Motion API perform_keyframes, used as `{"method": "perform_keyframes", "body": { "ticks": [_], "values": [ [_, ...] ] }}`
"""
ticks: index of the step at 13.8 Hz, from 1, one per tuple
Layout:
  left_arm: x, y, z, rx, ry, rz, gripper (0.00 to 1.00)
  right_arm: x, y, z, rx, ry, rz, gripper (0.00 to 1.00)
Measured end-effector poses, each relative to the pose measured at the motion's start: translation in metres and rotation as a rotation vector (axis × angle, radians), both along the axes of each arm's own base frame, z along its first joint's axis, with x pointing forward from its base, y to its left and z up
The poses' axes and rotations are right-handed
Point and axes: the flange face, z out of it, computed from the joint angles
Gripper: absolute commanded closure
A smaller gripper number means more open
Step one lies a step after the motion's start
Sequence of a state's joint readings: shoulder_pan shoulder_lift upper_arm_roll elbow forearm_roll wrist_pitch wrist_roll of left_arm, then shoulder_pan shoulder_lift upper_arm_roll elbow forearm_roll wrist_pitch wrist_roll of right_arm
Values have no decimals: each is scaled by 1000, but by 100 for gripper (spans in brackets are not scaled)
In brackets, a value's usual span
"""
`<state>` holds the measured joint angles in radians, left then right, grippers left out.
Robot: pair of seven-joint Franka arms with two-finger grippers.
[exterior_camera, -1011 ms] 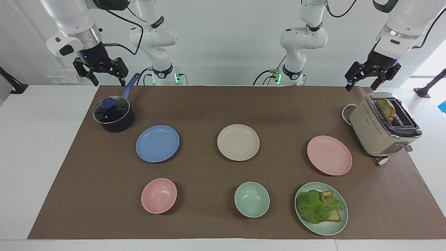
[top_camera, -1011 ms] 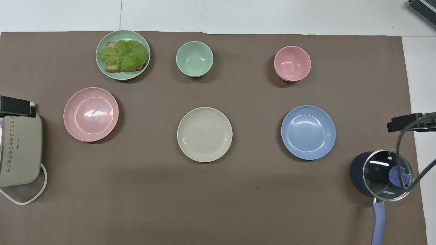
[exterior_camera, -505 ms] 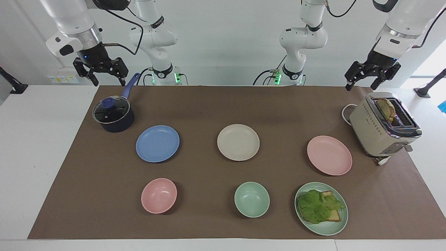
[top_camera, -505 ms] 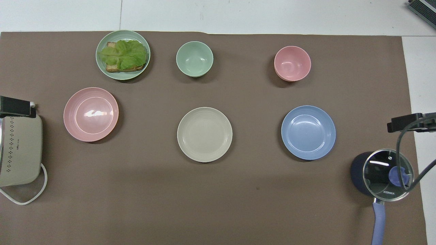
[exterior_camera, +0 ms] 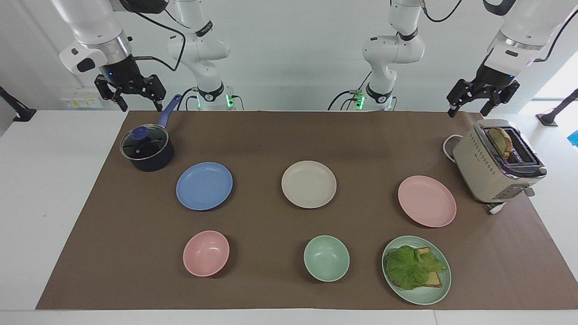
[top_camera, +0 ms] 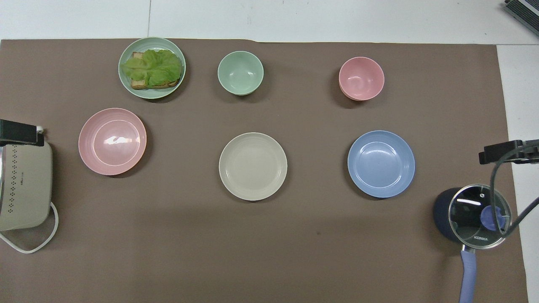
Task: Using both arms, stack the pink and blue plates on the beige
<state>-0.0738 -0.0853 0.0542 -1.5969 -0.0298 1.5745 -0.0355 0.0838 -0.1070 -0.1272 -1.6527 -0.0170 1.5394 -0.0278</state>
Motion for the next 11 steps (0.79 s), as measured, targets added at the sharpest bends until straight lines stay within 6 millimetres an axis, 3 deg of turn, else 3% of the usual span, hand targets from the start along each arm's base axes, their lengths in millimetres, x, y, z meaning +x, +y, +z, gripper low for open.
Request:
{"method": "perform_keyframes", "body": {
  "ticks": [7,9,11],
  "values": [
    [2,11,-6,4,-1,14,0,0,0,-1,0,2,0,0],
    [10,21,-21,5,-24,32,0,0,0,-1,0,2,0,0],
    [21,34,-49,8,-23,44,0,0,0,-1,0,3,0,0]
  ]
}}
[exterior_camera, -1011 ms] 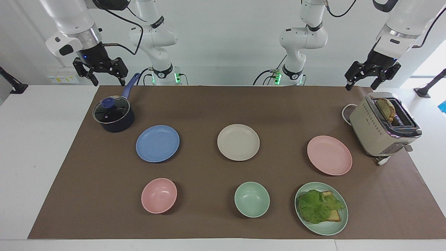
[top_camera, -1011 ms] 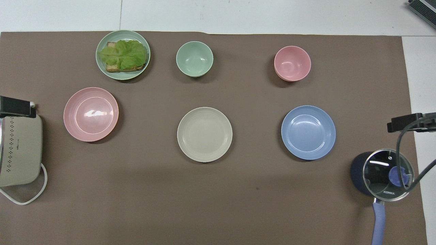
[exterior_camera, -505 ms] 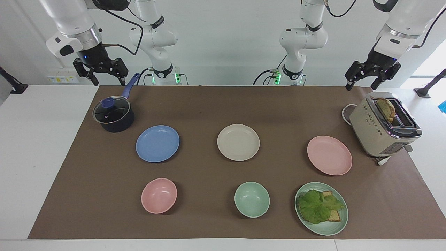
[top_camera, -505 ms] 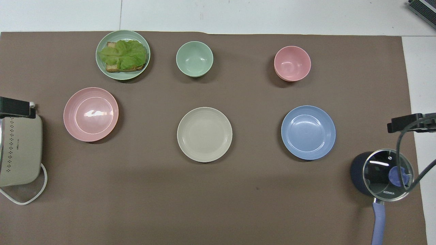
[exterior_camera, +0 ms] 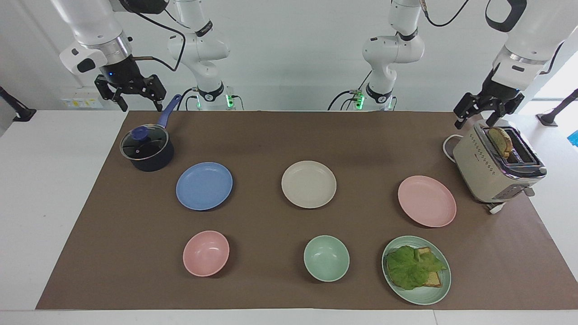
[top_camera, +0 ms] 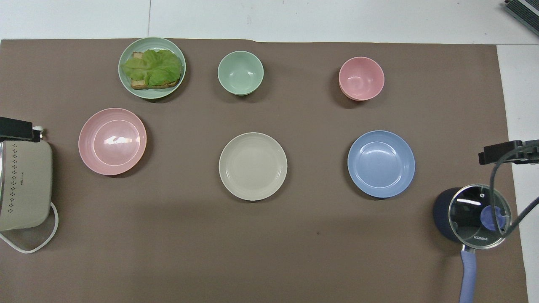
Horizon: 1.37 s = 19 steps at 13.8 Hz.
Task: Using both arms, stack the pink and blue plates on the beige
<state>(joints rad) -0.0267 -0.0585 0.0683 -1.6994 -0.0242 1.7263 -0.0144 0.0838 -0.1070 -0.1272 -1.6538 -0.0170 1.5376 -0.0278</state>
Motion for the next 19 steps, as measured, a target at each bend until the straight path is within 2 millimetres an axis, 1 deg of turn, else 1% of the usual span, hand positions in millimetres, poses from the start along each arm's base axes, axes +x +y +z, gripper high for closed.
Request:
{"method": "perform_keyframes", "body": {
  "ticks": [4,5,7,10,12,17,19],
  "values": [
    [31,33,-60,14,9,-28,0,0,0,-1,0,5,0,0],
    [39,38,-76,16,10,-29,0,0,0,-2,0,6,0,0],
    [55,42,-110,21,5,-27,0,0,0,-2,0,8,0,0],
    [69,47,-159,29,15,-59,0,-1,0,-2,0,8,0,0],
    [77,48,-180,35,12,-97,0,-1,0,-2,0,8,0,0],
    [89,46,-221,41,16,-131,0,-1,0,-3,0,9,0,0],
    [90,46,-236,42,23,-139,0,-1,0,-3,0,10,0,0]
  ]
}}
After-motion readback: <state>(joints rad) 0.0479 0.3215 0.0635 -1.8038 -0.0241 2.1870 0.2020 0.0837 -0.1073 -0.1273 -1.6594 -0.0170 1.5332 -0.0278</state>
